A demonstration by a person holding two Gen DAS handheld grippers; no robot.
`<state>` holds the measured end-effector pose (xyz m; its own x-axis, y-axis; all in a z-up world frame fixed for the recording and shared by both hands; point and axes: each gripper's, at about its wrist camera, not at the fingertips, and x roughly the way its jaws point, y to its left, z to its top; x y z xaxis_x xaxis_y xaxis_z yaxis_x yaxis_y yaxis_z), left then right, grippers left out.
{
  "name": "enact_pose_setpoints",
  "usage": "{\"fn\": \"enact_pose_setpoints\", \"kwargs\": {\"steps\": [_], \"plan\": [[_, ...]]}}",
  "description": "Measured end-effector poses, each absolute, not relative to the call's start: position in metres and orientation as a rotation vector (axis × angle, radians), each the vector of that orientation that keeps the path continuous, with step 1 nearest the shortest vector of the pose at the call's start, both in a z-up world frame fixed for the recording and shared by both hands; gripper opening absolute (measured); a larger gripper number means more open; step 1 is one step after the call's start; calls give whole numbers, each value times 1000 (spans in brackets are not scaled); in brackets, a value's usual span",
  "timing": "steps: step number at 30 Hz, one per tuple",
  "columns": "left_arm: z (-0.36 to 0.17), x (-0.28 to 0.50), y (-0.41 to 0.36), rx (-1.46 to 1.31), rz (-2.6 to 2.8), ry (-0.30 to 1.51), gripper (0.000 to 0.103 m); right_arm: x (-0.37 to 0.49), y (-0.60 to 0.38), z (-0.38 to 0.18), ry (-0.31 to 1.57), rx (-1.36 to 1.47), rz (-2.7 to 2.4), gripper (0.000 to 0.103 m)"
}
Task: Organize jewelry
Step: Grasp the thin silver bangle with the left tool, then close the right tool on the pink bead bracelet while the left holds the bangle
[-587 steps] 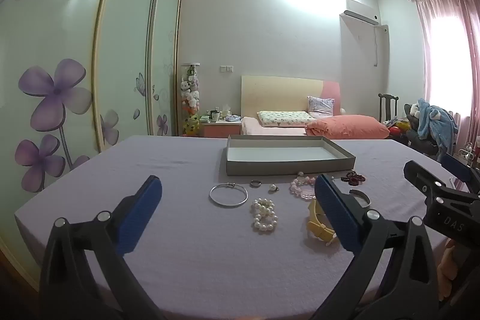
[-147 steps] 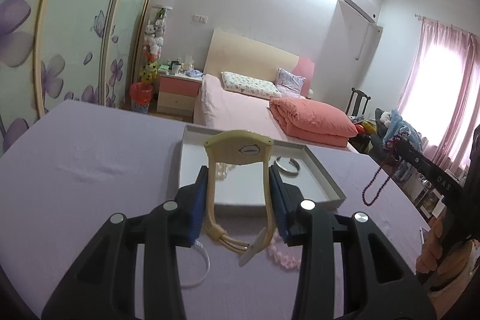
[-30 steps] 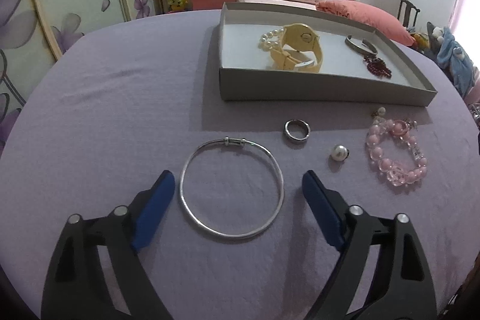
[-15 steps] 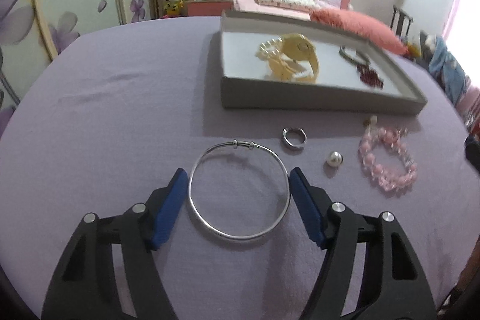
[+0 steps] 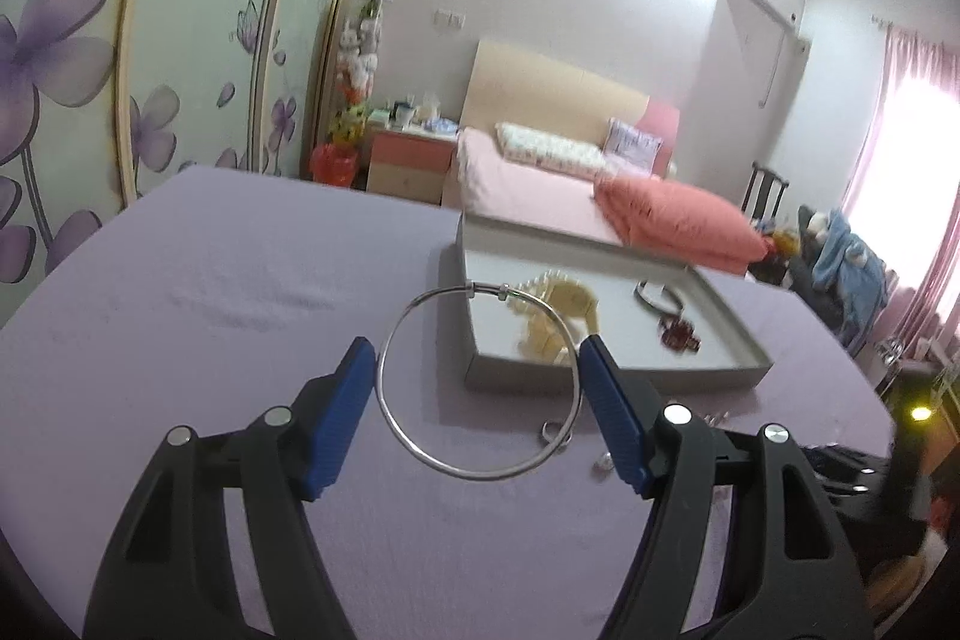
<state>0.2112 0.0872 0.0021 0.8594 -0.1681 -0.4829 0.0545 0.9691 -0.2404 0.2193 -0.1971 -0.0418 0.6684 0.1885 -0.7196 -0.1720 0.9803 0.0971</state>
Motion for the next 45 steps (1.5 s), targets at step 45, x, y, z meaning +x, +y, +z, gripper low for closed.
{"fn": "enact_pose_setpoints", "kwargs": {"steps": [45], "plan": [[7,220,101,-268,-126,477,68,227,-193,-50,862,-3,136,19]]}}
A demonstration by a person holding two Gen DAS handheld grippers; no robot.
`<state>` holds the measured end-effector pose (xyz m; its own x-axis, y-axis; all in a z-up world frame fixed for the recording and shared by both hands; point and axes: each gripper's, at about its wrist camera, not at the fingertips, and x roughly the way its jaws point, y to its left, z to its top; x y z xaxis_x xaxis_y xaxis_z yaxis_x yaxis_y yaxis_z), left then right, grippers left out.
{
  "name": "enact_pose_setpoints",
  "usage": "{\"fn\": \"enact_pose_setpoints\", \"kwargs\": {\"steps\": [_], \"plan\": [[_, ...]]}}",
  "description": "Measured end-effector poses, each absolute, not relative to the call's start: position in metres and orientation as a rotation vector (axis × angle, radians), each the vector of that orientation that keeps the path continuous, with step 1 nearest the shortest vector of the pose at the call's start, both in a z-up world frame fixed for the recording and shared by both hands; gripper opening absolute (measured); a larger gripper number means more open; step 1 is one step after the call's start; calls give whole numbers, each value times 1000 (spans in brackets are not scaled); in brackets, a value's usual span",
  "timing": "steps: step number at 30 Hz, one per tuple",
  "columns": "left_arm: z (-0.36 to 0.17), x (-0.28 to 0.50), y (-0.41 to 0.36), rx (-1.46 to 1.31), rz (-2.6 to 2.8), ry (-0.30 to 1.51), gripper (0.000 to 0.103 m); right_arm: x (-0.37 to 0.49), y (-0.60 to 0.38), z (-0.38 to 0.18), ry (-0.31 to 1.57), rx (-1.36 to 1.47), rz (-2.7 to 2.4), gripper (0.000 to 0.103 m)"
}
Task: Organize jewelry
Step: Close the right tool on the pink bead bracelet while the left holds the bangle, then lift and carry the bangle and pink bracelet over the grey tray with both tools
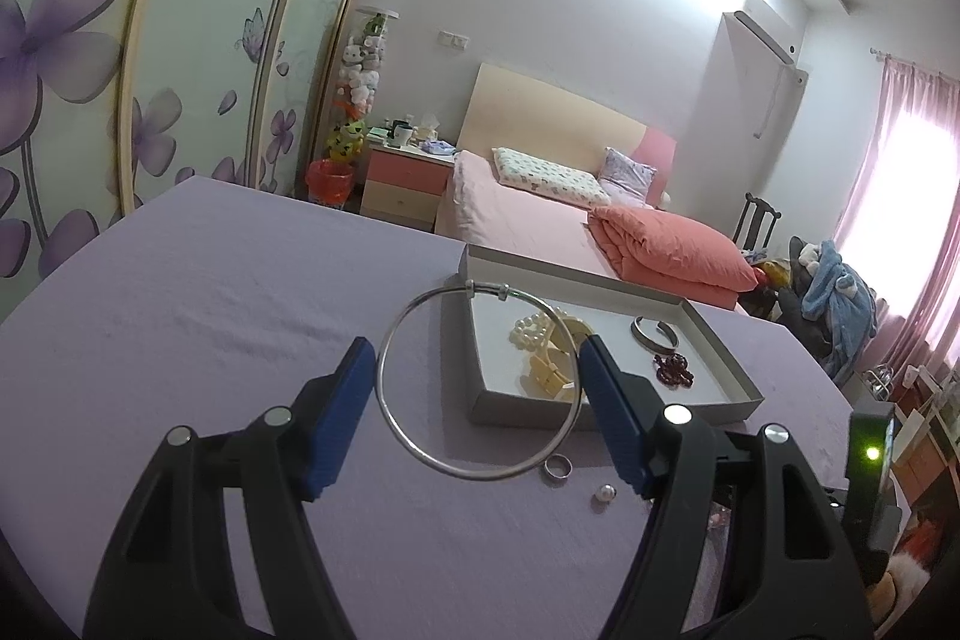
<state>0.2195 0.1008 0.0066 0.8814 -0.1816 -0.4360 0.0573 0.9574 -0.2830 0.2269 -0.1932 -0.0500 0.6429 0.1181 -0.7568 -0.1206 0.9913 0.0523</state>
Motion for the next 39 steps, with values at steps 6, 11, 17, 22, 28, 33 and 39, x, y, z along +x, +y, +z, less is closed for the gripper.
{"fn": "enact_pose_setpoints", "kwargs": {"steps": [6,11,17,22,28,33,39], "plan": [[7,218,98,-261,-131,478,68,205,-204,-29,752,27,171,19],[9,214,88,-246,-148,479,68,189,-209,-3,641,59,201,19],[12,210,79,-219,-167,480,68,179,-213,13,561,96,218,19],[12,208,72,-208,-179,482,68,176,-221,20,526,130,219,19],[13,202,65,-207,-189,479,68,174,-224,28,485,142,224,19],[14,200,63,-205,-197,478,68,171,-227,31,467,150,225,19],[16,199,58,-199,-202,478,68,169,-228,32,454,154,225,19]]}}
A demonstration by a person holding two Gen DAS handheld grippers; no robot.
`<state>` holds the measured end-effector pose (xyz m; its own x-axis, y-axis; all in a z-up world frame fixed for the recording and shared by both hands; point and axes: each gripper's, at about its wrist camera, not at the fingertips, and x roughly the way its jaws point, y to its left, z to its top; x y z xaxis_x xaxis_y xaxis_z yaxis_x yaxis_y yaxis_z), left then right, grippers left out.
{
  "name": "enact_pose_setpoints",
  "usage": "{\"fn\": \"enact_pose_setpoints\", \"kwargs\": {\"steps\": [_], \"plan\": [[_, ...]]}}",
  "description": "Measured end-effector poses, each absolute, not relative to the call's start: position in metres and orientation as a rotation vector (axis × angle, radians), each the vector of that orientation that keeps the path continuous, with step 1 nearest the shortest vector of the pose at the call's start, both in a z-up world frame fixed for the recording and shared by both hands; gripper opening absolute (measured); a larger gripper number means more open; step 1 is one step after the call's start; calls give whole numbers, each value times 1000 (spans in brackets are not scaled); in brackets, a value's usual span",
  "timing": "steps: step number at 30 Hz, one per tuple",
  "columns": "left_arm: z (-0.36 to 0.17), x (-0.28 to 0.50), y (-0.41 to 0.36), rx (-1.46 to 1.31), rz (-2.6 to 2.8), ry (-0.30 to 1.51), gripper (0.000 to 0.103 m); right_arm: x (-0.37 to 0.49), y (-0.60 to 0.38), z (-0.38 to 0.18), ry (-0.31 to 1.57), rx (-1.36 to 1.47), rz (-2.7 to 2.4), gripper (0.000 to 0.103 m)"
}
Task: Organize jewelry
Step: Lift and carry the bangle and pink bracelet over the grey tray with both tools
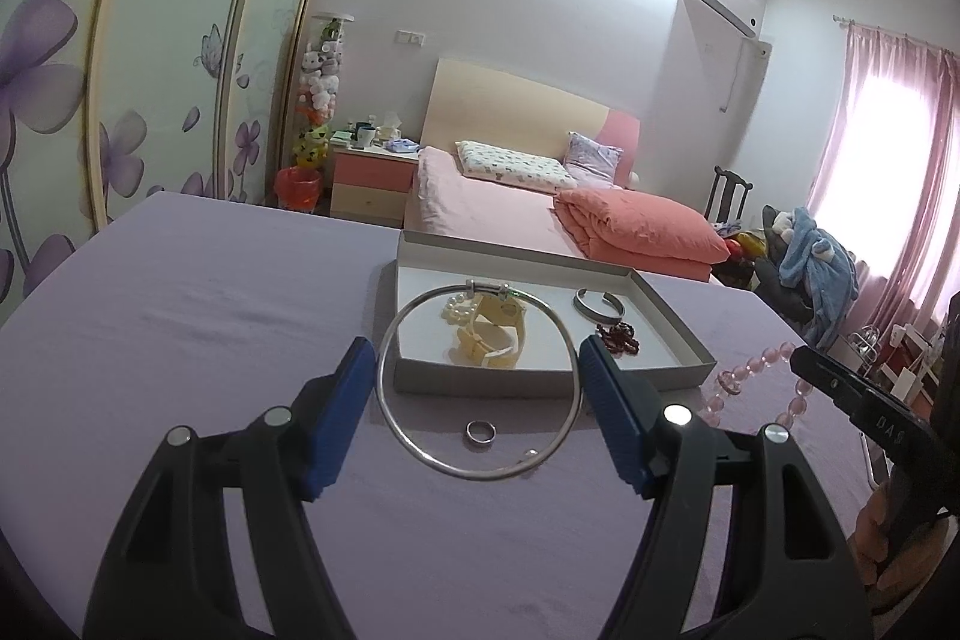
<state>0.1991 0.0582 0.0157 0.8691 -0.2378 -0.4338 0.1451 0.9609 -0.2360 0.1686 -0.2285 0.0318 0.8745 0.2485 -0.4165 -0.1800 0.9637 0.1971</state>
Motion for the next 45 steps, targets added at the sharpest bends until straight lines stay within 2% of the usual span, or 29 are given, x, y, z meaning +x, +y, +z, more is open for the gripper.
{"fn": "enact_pose_setpoints", "kwargs": {"steps": [11,27,45], "plan": [[19,200,56,-192,-203,470,68,168,-229,38,425,155,221,19],[52,219,44,-156,-181,383,68,193,-232,82,289,92,195,19],[51,314,6,-142,-212,367,68,272,-231,84,278,108,200,19]]}}
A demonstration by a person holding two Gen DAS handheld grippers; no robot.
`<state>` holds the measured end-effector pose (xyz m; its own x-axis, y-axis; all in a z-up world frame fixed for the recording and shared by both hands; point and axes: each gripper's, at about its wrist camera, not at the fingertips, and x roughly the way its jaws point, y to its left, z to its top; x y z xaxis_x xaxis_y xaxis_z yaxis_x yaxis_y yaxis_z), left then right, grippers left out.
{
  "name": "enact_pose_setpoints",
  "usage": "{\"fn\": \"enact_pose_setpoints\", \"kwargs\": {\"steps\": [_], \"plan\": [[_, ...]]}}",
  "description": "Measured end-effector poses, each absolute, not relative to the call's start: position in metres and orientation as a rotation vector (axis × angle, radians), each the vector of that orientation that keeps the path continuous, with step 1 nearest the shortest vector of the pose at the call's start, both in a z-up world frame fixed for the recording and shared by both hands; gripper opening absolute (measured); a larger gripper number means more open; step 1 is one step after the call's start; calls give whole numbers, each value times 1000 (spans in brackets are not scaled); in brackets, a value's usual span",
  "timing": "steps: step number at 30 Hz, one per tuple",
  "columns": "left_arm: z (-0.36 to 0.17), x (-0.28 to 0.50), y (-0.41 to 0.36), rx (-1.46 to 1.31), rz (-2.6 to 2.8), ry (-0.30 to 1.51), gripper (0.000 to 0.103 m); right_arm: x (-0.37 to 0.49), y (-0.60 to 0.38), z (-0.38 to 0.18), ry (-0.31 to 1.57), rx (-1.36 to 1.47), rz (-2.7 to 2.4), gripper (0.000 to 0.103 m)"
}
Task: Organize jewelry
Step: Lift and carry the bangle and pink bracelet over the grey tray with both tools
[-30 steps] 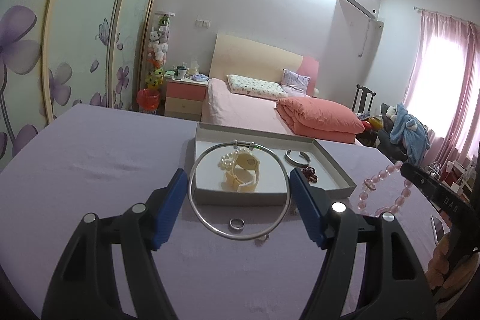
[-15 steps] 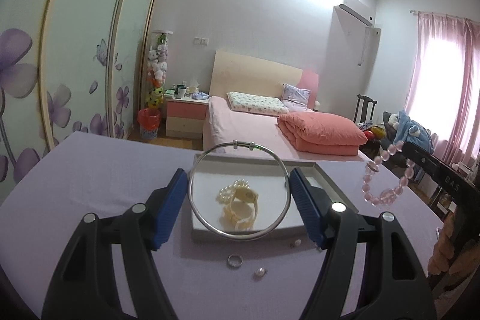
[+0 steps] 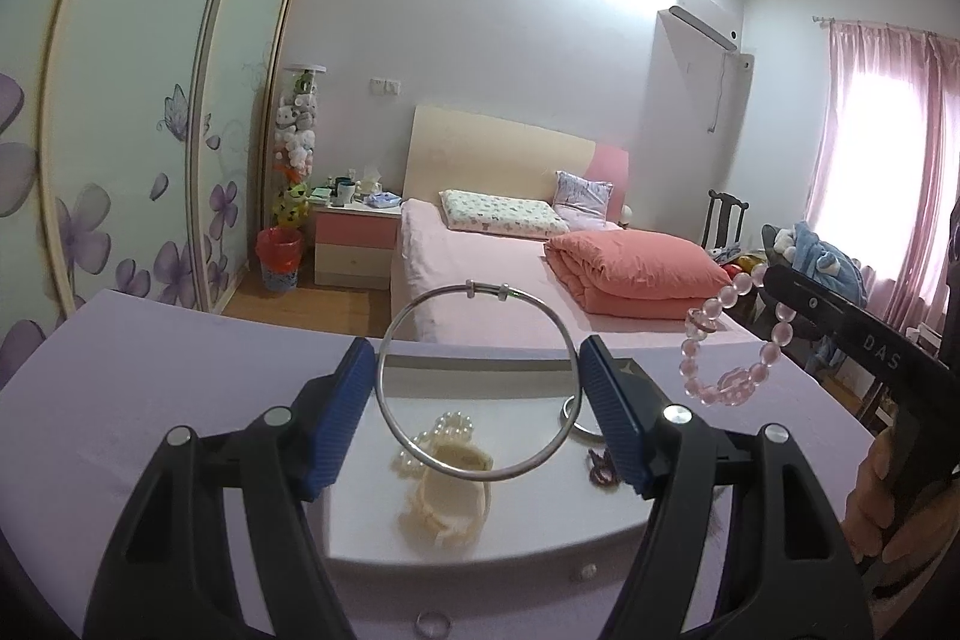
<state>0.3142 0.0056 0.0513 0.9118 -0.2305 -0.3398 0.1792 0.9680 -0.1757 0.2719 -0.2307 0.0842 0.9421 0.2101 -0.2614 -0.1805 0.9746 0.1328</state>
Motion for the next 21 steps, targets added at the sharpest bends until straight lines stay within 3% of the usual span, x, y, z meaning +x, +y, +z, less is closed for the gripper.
{"fn": "enact_pose_setpoints", "kwargs": {"steps": [19,21], "plan": [[-2,384,-2,-162,-206,485,68,334,-221,25,482,145,229,20],[-6,388,-5,-159,-208,495,68,334,-221,24,485,148,233,34]]}}
